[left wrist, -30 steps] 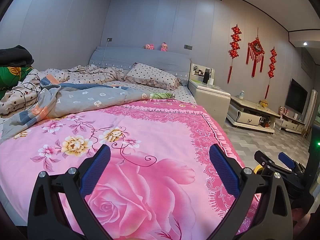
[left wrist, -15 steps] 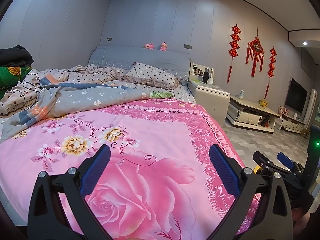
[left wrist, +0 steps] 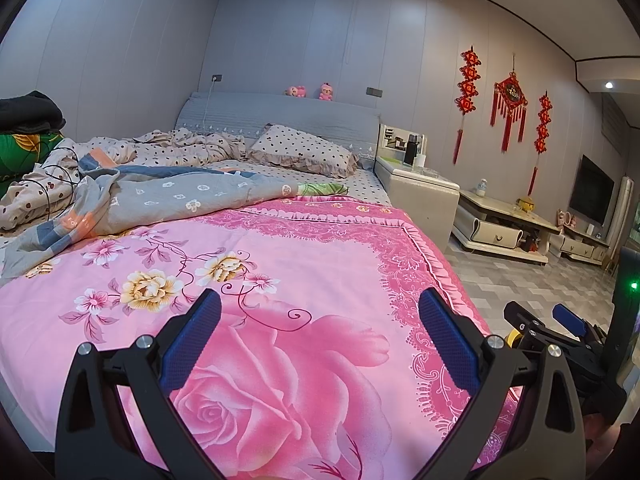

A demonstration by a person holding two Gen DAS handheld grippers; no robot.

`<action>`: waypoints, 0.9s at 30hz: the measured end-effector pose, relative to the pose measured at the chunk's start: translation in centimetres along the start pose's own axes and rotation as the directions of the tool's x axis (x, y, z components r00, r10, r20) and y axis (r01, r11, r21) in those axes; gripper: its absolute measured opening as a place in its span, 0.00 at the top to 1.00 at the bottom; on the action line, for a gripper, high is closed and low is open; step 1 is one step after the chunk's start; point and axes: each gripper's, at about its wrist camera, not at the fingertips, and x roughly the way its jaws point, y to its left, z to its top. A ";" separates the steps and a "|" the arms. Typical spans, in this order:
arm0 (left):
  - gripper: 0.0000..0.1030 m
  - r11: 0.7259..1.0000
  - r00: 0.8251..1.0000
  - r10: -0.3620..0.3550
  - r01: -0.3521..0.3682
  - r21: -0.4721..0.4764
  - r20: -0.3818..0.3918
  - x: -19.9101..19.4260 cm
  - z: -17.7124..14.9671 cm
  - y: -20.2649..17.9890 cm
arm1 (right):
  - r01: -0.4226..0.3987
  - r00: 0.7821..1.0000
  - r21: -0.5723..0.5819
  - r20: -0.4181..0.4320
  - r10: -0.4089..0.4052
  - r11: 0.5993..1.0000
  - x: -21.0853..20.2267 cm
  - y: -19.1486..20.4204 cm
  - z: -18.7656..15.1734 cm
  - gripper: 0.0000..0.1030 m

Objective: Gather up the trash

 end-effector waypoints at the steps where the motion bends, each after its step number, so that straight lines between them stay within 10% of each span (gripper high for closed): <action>1: 0.08 1.000 1.000 0.001 -0.001 0.001 0.000 0.0 0.0 0.0 | 0.000 1.000 -0.001 0.000 0.000 1.000 0.0 0.0 0.0 0.08; 27: 0.08 1.000 1.000 -0.008 0.008 -0.003 -0.011 0.3 -0.1 0.5 | -0.004 1.000 0.003 -0.011 0.004 1.000 0.2 -0.4 -0.3 0.08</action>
